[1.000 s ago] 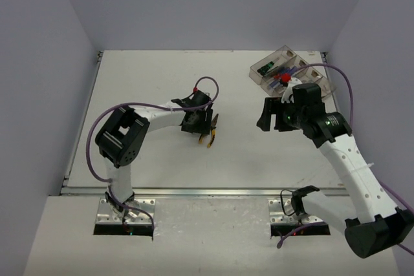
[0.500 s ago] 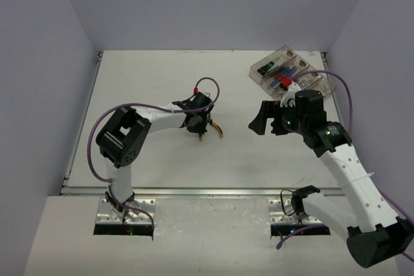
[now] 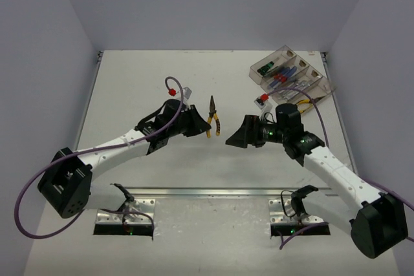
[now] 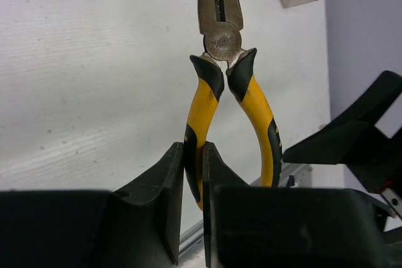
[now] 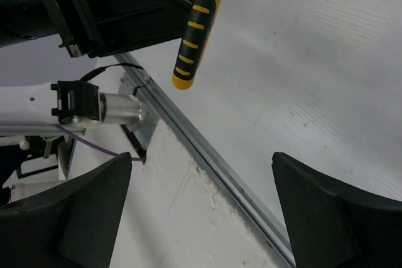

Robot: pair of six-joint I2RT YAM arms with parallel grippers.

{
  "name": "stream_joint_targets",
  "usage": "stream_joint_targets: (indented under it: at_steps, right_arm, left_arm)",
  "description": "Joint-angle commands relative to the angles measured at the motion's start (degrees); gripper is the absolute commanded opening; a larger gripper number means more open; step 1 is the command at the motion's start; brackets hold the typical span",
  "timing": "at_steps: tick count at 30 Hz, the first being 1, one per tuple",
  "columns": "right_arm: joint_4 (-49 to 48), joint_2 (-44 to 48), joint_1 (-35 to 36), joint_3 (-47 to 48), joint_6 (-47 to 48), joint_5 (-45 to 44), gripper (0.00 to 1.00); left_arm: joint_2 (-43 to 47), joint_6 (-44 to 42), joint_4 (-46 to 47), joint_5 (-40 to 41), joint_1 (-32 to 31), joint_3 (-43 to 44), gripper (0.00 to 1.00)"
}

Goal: Sort the tools into containers

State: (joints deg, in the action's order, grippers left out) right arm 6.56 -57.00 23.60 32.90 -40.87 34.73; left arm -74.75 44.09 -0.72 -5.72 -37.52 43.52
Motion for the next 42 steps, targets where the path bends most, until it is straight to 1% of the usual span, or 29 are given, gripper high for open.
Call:
stream_joint_targets:
  at_steps: [1, 3, 6, 9, 14, 15, 16, 18, 19, 21, 22, 23, 24, 25, 26, 28, 29, 30, 31, 32, 34, 36, 38, 39, 40, 42]
  right_arm:
    - [-11.67, -2.54, 3.35, -0.04, -2.68, 1.51, 0.85]
    - [-13.56, -3.93, 4.06, -0.08, -3.49, 1.6, 0.79]
    - [-15.42, -5.86, 5.01, 0.65, -4.33, 0.82, 0.76]
    - [-14.68, -7.81, 5.95, 2.36, -3.96, -0.7, 0.73]
    - [-10.75, -9.84, 6.11, 5.76, -3.27, -5.76, 0.57]
    - [-10.85, -10.26, 6.11, 6.08, -3.63, -6.49, 0.51]
    - [-11.01, -10.47, 6.11, 6.2, -3.9, -6.68, 0.41]
    - [-11.04, -10.96, 6.11, 6.48, -4.8, -6.7, 0.0]
    - [-11.1, -11.13, 6.11, 6.44, -5.26, -6.63, 0.0]
    - [-11.32, -11.29, 6.1, 6.22, -5.75, -6.52, 0.0]
    - [-9.76, -11.23, 6.04, 6.28, -6.13, -8.13, 0.0]
    - [-7.86, -10.95, 6.02, 6.53, -6.21, -10.61, 0.0]
    - [-5.8, -10.58, 6.02, 6.86, -6.17, -13.44, 0.0]
    - [-4.3, -10.28, 5.69, 7.1, -6.2, -15.89, 0.0]
    - [-3.15, -9.98, 5.24, 7.31, -6.15, -18.05, 0.0]
    - [3.68, -9.37, 3.76, 9.7, -5.43, -28.06, 0.0]
    - [6.57, -9.08, 2.36, 10.99, -4.8, -31.87, 0.0]
    - [8.35, -9.02, 0.54, 11.95, -4.54, -32.39, 0.0]
    - [10.44, -9.1, -3.54, 13.21, -3.8, -35.27, 0.0]
    - [11.26, -9.53, -6.83, 14.11, -3.26, -36.12, 0.0]
    - [14.44, -12.69, -15.0, 17.96, -0.86, -38.02, 0.0]
    - [17.66, -16.51, -20.85, 22.48, 1.09, -42.08, 0.0]
    - [19.98, -19.9, -23.35, 26.77, 2.72, -45.1, 0.0]
    - [20.95, -21.76, -25.93, 29.3, 3.54, -45.48, 0.0]
    - [21.12, -22.1, -26.89, 29.76, 3.69, -45.89, 0.0]
    - [23.37, -26.0, -28.45, 34.82, 5.17, -48.71, 0.0]
  left_arm:
    - [3.15, 5.39, 10.83, -4.57, -1.18, -1.83, 0.0]
    - [4.05, 5.91, 11.35, -4.83, -1.76, -1.93, 0.0]
    - [4.67, 5.73, 11.36, -3.88, -3.17, -1.58, 0.0]
    - [4.63, 4.7, 11.23, -3.15, -4.87, -0.77, 0.0]
    - [4.59, 2.62, 10.74, -0.49, -7.43, -0.37, 0.0]
    - [4.54, 2.2, 10.74, -0.44, -7.7, -0.37, 0.0]
    - [4.53, 2.07, 10.74, -0.43, -7.67, -0.44, 0.0]
    - [4.53, 1.59, 10.73, 0.01, -7.57, -0.45, 0.0]
    - [4.53, 1.34, 10.6, 0.07, -7.58, -0.4, 0.01]
    - [4.66, 0.66, 9.88, 0.86, -7.65, 0.24, 0.13]
    - [5.03, -0.03, 9.2, 2.3, -7.65, 0.99, 0.59]
    - [5.4, -0.46, 7.49, 4.69, -7.62, 1.93, 0.81]
    - [5.77, -0.79, 5.36, 7.48, -7.58, 2.96, 0.92]
    - [6.36, -0.98, 2.97, 10.15, -7.61, 3.92, 0.98]
    - [6.94, -0.98, -1.89, 13.11, -7.61, 4.98, 1.0]
    - [8.03, 0.35, -12.42, 24.63, -7.53, 7.44, 1.0]
    - [8.7, 1.56, -18.44, 28.87, -7.48, 9.21, 1.0]
    - [9.41, 2.15, -22.6, 29.67, -7.48, 10.42, 1.0]
    - [10.82, 2.82, -27.97, 34.26, -7.48, 11.99, 1.0]
    - [13.44, 2.93, -30.17, 34.89, -7.56, 12.71, 1.0]
    - [16.57, 0.62, -33.11, 33.37, -7.56, 12.64, 1.0]
    - [20.96, -1.45, -36.44, 32.57, -7.56, 12.97, 1.0]
    - [24.82, -4.1, -38.93, 32.18, -7.56, 13.69, 1.0]
    - [25.5, -5.96, -41.22, 32.33, -7.56, 13.99, 1.0]
    - [26.04, -6.92, -42.89, 32.7, -7.56, 14.46, 1.0]
    - [27.14, -8.74, -46.1, 34.97, -7.56, 15.36, 1.0]
